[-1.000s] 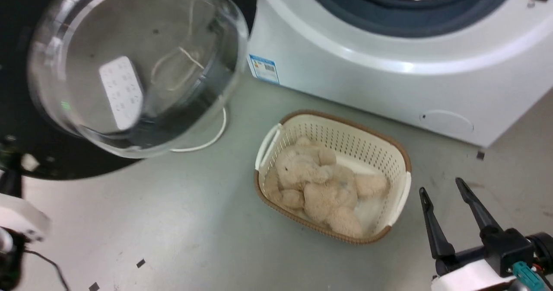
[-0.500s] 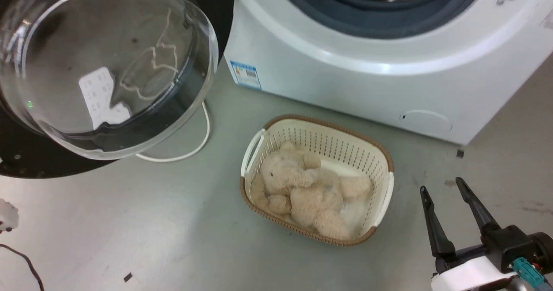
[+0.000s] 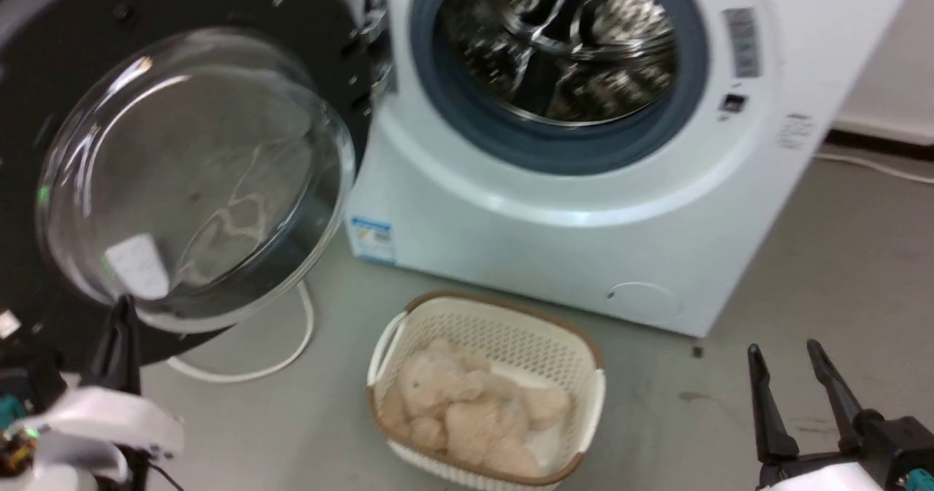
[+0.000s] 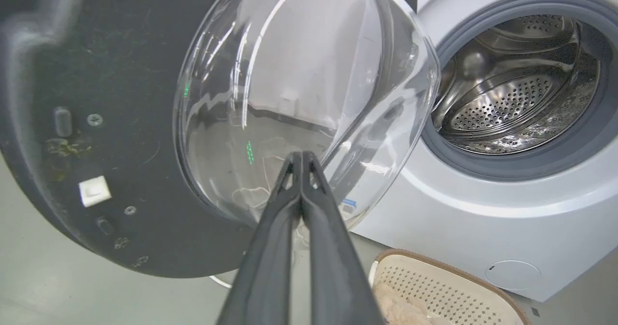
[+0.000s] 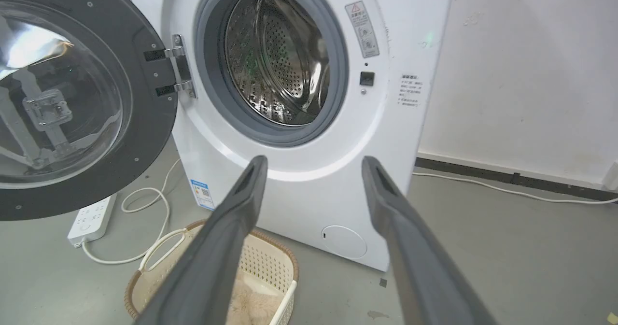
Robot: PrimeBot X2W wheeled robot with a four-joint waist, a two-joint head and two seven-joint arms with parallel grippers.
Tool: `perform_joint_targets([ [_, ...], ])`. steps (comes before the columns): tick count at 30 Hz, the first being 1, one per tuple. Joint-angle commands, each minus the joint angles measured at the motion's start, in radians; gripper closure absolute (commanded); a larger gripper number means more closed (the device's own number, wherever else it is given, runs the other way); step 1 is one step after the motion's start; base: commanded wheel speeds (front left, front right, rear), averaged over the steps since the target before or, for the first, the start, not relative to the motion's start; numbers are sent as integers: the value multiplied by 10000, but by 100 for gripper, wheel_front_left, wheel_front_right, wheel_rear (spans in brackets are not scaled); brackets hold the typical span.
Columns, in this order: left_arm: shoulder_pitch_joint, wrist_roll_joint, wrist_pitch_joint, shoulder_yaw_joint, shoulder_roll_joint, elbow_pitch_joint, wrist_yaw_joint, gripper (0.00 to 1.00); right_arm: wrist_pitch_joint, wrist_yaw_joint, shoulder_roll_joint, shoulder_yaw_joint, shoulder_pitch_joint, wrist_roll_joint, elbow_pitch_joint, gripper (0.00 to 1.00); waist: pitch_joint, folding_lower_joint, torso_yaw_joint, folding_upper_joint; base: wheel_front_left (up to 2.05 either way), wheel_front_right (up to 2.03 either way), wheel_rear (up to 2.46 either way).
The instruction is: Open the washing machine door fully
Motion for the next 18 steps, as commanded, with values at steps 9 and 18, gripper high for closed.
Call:
perform_joint_targets([
  [9, 2083, 462, -98, -453, -973, -2626, 1085, 100, -42, -7, 15, -11, 435, -389, -628, 0, -615, 3, -1248, -1, 0, 0, 0],
  [18, 2962, 1325, -145, -1507, -1614, -3121, 1475, 0, -43, -7, 15, -123, 787, -338, -803, 0, -554, 3, -1580, -1, 0, 0, 0],
])
